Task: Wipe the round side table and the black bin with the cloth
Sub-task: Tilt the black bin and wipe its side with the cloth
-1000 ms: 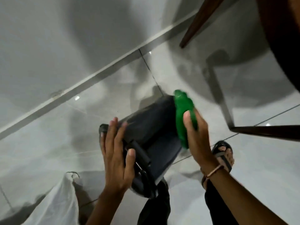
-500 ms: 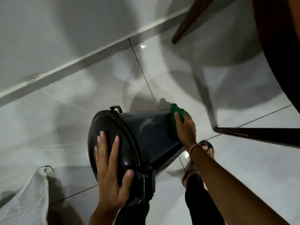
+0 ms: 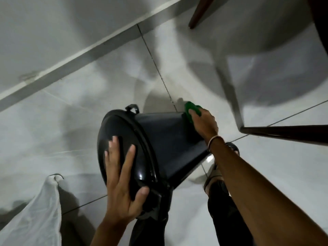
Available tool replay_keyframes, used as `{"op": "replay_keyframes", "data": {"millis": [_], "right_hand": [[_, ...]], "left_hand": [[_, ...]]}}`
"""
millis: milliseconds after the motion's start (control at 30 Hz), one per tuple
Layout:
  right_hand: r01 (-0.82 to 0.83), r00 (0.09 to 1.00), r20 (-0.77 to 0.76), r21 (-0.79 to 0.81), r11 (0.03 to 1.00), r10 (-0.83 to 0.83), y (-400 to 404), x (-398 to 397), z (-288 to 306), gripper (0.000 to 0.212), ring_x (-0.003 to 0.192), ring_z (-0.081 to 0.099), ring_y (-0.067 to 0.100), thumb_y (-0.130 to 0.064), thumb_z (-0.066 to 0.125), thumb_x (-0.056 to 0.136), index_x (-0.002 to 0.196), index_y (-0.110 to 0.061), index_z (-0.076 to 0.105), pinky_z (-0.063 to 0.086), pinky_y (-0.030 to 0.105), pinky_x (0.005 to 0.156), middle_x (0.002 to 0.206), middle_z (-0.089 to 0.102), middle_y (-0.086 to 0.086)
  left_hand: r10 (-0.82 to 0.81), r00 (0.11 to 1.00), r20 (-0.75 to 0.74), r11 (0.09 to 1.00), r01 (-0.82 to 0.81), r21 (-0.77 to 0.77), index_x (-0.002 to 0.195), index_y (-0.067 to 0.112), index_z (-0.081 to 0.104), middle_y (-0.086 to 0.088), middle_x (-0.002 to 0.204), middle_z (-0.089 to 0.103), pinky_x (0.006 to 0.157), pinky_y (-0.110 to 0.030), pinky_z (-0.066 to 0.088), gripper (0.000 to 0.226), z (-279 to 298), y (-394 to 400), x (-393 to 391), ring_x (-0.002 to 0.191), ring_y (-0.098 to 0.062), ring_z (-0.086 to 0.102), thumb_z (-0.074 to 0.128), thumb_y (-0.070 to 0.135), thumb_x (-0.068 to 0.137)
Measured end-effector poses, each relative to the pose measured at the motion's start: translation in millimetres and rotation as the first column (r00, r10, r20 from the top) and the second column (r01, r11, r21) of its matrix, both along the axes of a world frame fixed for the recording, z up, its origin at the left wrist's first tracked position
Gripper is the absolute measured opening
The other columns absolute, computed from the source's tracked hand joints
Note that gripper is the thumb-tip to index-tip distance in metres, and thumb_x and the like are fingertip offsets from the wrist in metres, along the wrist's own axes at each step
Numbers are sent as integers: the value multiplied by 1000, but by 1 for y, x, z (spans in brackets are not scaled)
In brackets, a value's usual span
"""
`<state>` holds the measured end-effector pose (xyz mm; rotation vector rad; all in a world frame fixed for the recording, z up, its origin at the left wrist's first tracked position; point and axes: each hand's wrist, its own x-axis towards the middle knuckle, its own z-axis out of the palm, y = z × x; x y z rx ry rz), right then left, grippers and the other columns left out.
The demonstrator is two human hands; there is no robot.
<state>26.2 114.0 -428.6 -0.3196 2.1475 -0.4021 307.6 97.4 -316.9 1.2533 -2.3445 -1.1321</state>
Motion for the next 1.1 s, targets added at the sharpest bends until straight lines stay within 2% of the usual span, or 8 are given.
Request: {"op": "replay_keyframes", "data": {"millis": [100,233,500,633,733,900,1000,1100], "right_hand": [[-167,982,60,-188,968,181,-6,17,26,45,136,60,30,-46,59,103,140,-23,63,42,30,112,149,63,6],[-439,873,-163,-676,592,460,18,89,72,50,152,40,8,-54,55,100,146,-36,54,24,30,127,163,46,-7],[-242,963,133,40,969,235,-29,0,9,41,119,67,36,-49,57,102,131,-22,67,49,36,93,124,73,10],[-329,932,-59,-548,769,357,-22,69,73,44,129,62,9,-47,62,91,132,-30,67,36,11,106,140,67,-6],[-420,905,-260,-678,604,337,18,91,83,44,139,52,12,-45,57,98,137,-26,61,33,31,121,151,58,2],[218,972,-41,-230,948,-233,62,22,15,39,138,54,33,-25,54,107,144,-14,56,42,43,119,146,60,16],[563,825,30,54,825,-565,73,5,-5,42,135,57,46,-33,52,108,141,-7,60,43,47,115,142,64,26],[640,767,138,-94,762,-627,74,4,4,35,130,62,43,-27,58,107,137,-9,65,48,51,117,132,70,22]], "left_hand": [[0,1000,-24,1000,0,9,174,38,19,-2,187,3,127,-86,12,78,-2,-3,8,175,-35,3,28,77,107],[40,999,-35,999,-39,27,174,36,21,-6,187,5,125,-88,14,78,-8,-7,21,173,-43,4,27,76,108],[-110,994,6,992,110,-55,175,36,19,-4,187,0,131,-82,10,80,-5,-1,15,175,-34,4,26,78,107],[-37,999,-21,999,37,-18,174,35,20,-5,187,2,129,-85,11,79,-6,-3,17,175,-34,2,28,76,108],[48,998,-40,999,-48,18,174,36,21,-6,187,6,127,-86,13,78,-8,4,12,174,-37,3,29,75,108],[49,999,-14,999,-49,8,174,38,20,-6,187,8,128,-83,16,76,-1,-2,-5,174,-34,7,31,74,108],[47,997,66,999,-47,0,174,40,18,-9,185,9,128,-80,22,74,9,1,-22,174,-28,10,28,75,109],[-110,979,169,981,134,-142,174,39,17,-18,185,4,125,-80,27,64,19,6,-36,170,-40,16,21,63,115]]}}
